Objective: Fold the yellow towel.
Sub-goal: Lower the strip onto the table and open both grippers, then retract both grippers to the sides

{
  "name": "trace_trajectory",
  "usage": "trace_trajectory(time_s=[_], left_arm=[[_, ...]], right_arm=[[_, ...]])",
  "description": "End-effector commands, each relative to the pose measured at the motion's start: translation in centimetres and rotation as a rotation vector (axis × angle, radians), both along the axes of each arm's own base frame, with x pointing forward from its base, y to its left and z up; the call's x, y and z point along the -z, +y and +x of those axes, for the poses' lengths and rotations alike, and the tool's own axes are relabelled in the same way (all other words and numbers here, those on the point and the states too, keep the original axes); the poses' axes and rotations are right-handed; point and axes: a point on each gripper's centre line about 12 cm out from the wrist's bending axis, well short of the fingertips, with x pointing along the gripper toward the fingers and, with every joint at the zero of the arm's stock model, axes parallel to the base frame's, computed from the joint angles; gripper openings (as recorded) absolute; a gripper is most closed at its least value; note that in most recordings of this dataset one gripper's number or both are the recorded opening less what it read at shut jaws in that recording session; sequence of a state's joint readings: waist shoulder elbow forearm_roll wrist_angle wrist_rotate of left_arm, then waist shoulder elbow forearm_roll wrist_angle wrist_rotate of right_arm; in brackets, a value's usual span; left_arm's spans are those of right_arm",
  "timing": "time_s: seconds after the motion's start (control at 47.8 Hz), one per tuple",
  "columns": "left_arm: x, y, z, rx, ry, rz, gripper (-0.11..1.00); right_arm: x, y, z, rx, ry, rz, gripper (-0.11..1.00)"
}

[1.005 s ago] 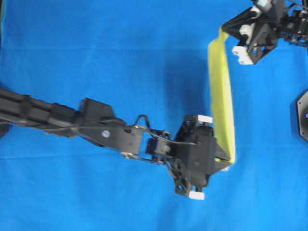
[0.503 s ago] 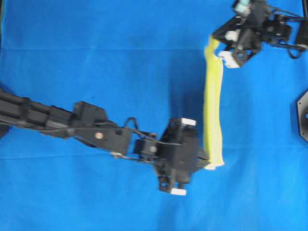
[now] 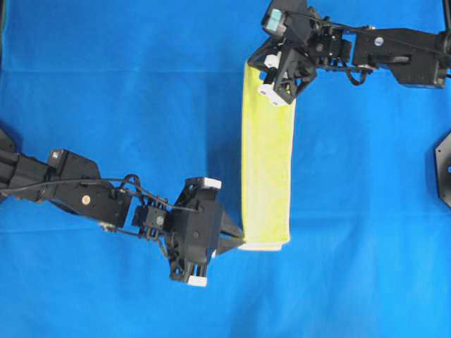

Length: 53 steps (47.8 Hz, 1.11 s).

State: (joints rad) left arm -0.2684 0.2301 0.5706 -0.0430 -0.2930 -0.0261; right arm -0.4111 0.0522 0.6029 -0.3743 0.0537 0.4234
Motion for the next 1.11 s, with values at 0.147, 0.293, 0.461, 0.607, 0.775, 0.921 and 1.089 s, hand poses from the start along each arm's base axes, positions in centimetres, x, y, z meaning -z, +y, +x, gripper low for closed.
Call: trace_trajectory(time_s=[0.147, 0.293, 0.461, 0.607, 0.775, 0.921, 1.089], left_arm=[[-1.5, -1.1, 0.4, 0.023, -0.046, -0.011, 0.03], [-1.2, -0.8, 0.5, 0.017, -0.041, -0.009, 0.03], [-1.2, -0.6, 0.5, 0.014, -0.039, -0.004, 0.11], [-1.3, -0.4, 0.5, 0.015, -0.041, 0.003, 0.54], [-1.8, -0.2, 0.2, 0.015, -0.008, 0.012, 0.82], [-3.5, 0.1, -0.9, 0.011, 0.039, 0.012, 0.77], [-6.5, 0.5, -3.4, 0.015, 0.081, 0.01, 0.75]], right_arm=[[-0.9, -0.4, 0.3, -0.015, -0.022, -0.032, 0.02], [-0.8, -0.3, 0.3, -0.037, -0.016, -0.055, 0.02], [-1.0, 0.0, 0.6, -0.055, -0.041, -0.061, 0.03], [-1.0, 0.7, 0.9, -0.086, -0.038, -0.072, 0.4], [-0.8, 0.9, 0.6, -0.082, -0.023, -0.067, 0.64], [-1.2, 1.4, 0.2, -0.083, -0.021, -0.065, 0.6], [-3.0, 3.0, -0.8, -0.095, -0.023, -0.074, 0.6]])
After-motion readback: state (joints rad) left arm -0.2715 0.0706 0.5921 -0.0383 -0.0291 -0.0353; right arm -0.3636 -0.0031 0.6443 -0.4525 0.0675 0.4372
